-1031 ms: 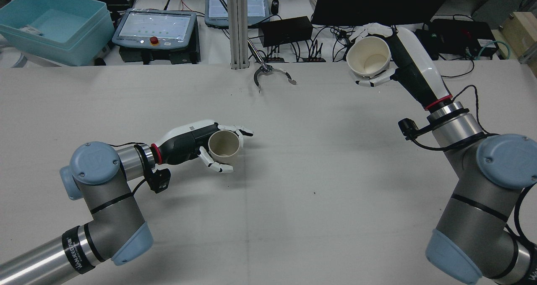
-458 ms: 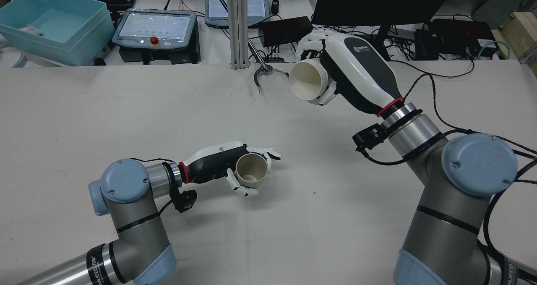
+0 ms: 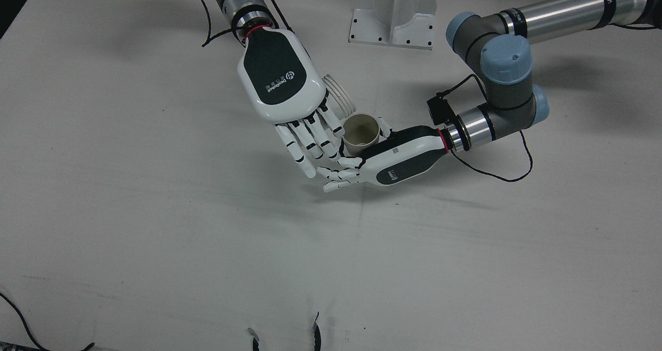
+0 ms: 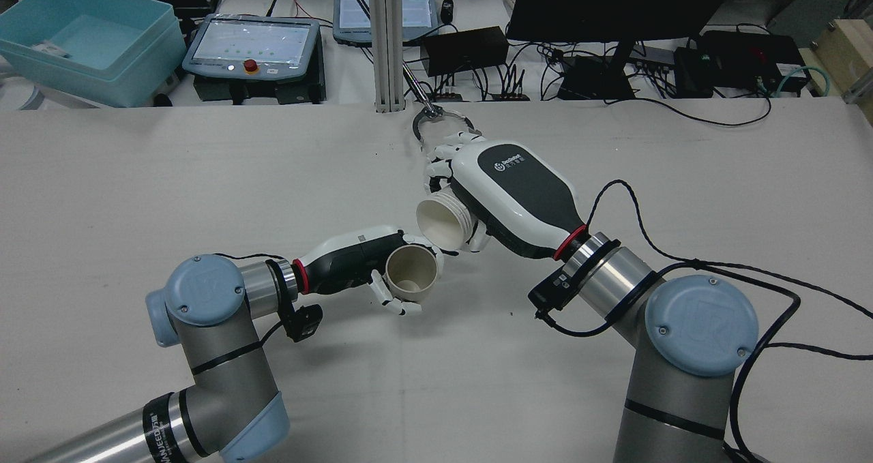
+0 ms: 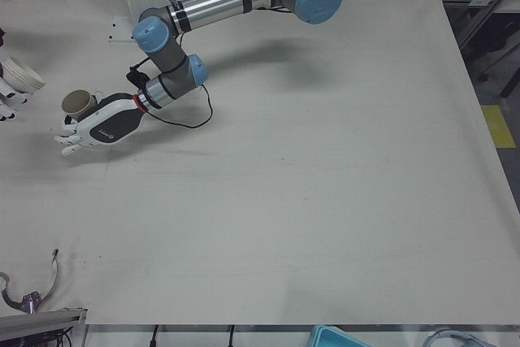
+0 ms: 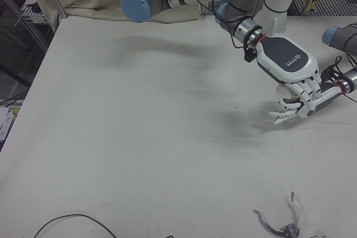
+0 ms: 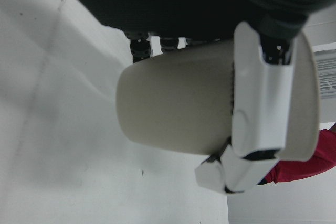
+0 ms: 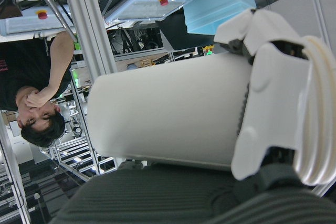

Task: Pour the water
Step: 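Tilt the white cup over the beige cup's mouth with the right hand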

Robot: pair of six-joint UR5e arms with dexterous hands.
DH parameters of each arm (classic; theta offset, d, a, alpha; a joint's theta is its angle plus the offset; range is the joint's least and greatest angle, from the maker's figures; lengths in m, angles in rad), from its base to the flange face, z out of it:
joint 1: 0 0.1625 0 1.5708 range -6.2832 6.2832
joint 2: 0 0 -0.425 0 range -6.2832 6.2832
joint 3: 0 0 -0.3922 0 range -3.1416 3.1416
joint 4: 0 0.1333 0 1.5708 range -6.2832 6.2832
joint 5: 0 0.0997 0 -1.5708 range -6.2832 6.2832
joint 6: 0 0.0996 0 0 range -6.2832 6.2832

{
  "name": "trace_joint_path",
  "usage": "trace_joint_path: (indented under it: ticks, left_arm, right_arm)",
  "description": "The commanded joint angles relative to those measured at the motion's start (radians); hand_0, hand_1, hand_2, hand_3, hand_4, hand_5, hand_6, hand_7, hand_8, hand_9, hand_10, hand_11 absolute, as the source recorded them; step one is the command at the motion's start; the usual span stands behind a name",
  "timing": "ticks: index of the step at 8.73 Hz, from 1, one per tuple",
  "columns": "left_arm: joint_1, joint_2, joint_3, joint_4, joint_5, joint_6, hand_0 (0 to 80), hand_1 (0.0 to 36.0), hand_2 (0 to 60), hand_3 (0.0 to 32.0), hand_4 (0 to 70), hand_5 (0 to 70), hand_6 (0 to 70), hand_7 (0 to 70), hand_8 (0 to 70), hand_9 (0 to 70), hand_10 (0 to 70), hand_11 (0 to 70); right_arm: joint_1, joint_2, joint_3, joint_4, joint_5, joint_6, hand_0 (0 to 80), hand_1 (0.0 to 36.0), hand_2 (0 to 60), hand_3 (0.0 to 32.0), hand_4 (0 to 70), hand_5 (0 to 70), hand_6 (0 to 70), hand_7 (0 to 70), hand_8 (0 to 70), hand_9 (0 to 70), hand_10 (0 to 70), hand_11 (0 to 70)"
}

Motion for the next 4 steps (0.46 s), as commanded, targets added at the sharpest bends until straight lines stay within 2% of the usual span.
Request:
trace_joint_path:
  ticks: [1, 2, 4]
  left_arm:
    - [-0.009, -0.013, -0.002, 0.008, 0.000, -0.003, 63.1, 36.0, 60.0, 0.0, 39.8, 70.0, 8.8, 24.0, 3.5, 5.7, 10.9, 19.4]
    - [-0.050, -0.011, -0.003, 0.011, 0.022, -0.009, 62.3, 36.0, 60.0, 0.0, 38.9, 70.0, 7.9, 23.1, 3.1, 5.2, 10.7, 19.0]
    - [-0.202, -0.005, -0.005, 0.011, 0.068, -0.012, 60.2, 36.0, 60.0, 0.0, 37.3, 70.0, 6.9, 21.9, 2.9, 5.1, 10.5, 18.7]
  right_arm:
    - [0.024, -0.002, 0.014, -0.021, 0.006, 0.006, 61.8, 36.0, 60.0, 0.0, 29.1, 70.0, 31.4, 33.6, 32.0, 43.3, 10.9, 19.1]
    - [0.089, -0.004, 0.017, -0.013, 0.026, 0.085, 60.4, 36.0, 60.0, 0.0, 30.1, 70.0, 31.6, 33.6, 32.5, 43.9, 11.5, 19.8]
    - [0.230, -0.043, 0.002, -0.011, 0.104, 0.377, 59.9, 36.0, 60.0, 0.0, 30.8, 70.0, 32.7, 34.8, 33.5, 45.1, 12.2, 20.7]
